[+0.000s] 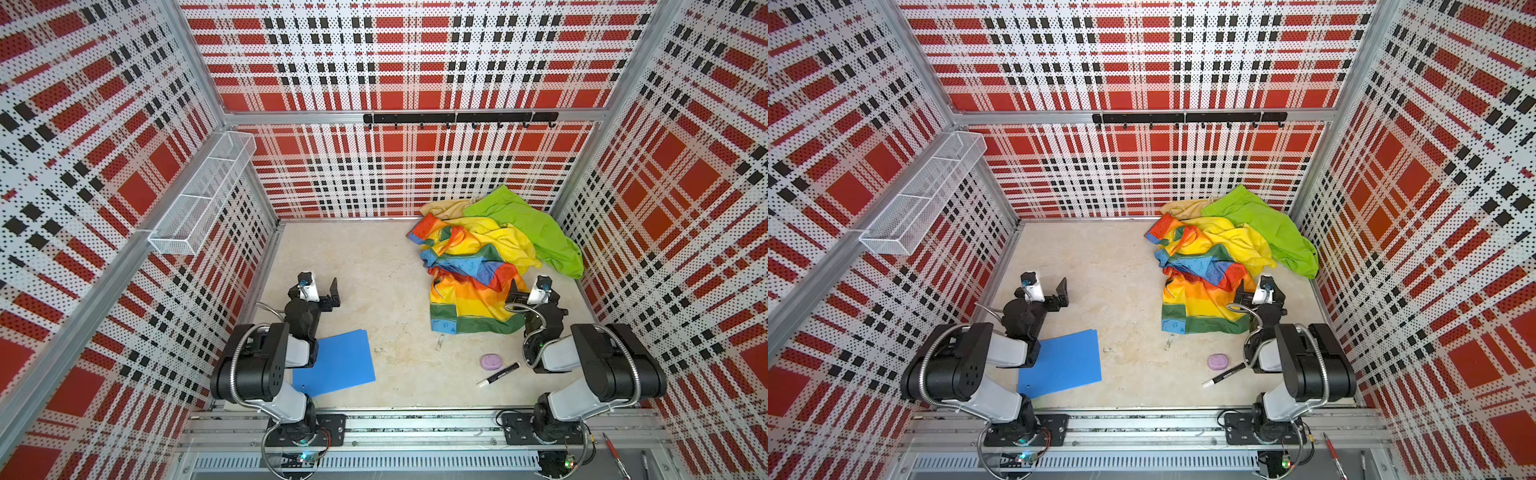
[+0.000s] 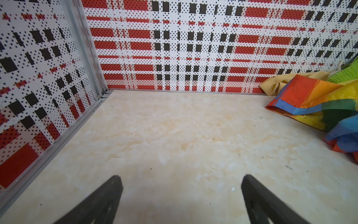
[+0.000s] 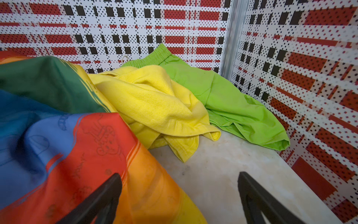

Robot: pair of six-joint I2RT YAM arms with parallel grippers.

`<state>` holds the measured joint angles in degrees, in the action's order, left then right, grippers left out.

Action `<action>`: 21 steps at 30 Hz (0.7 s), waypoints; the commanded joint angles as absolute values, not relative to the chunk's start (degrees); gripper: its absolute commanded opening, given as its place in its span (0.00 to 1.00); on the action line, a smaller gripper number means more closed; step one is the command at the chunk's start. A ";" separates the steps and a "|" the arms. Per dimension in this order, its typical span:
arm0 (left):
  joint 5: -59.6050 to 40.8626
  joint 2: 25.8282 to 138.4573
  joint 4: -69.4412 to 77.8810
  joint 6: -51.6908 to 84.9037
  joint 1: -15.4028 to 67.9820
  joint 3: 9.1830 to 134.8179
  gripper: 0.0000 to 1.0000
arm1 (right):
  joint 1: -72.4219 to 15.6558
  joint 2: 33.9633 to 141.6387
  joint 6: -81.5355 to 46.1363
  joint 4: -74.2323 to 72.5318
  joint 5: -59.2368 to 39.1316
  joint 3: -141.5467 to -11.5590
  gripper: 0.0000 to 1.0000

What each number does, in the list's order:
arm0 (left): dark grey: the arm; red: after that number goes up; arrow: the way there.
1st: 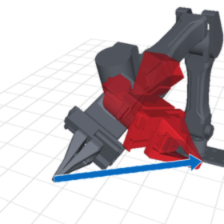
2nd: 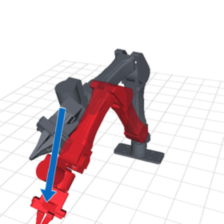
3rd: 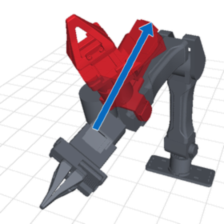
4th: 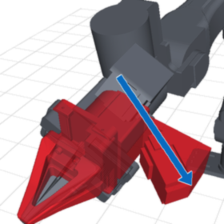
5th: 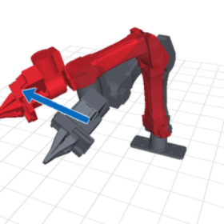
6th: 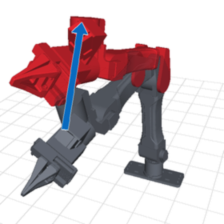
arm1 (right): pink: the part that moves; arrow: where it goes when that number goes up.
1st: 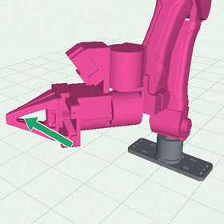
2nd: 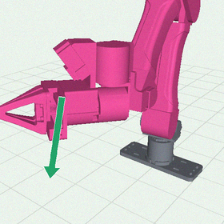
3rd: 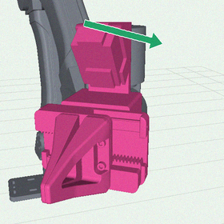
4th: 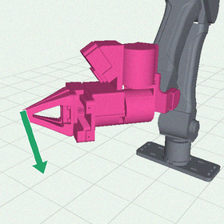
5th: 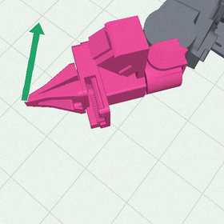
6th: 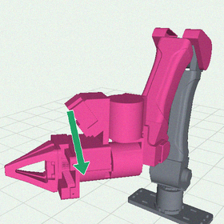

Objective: Pick out a specific cloth from the pile

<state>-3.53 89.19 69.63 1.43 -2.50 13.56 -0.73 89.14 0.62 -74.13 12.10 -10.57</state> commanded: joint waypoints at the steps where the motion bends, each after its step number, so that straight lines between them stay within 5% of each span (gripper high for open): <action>1: -2.39 85.32 71.12 1.91 -2.43 12.40 0.99 | -1.05 86.70 0.36 -77.21 12.82 -10.15 1.00; 9: 6.99 71.47 47.83 -1.12 6.14 18.71 0.99 | -1.22 69.98 -1.56 -52.10 9.92 -14.99 1.00; 21: 0.42 60.53 28.21 17.58 17.66 25.97 0.99 | -8.52 55.02 -10.47 -19.34 12.23 -28.01 1.00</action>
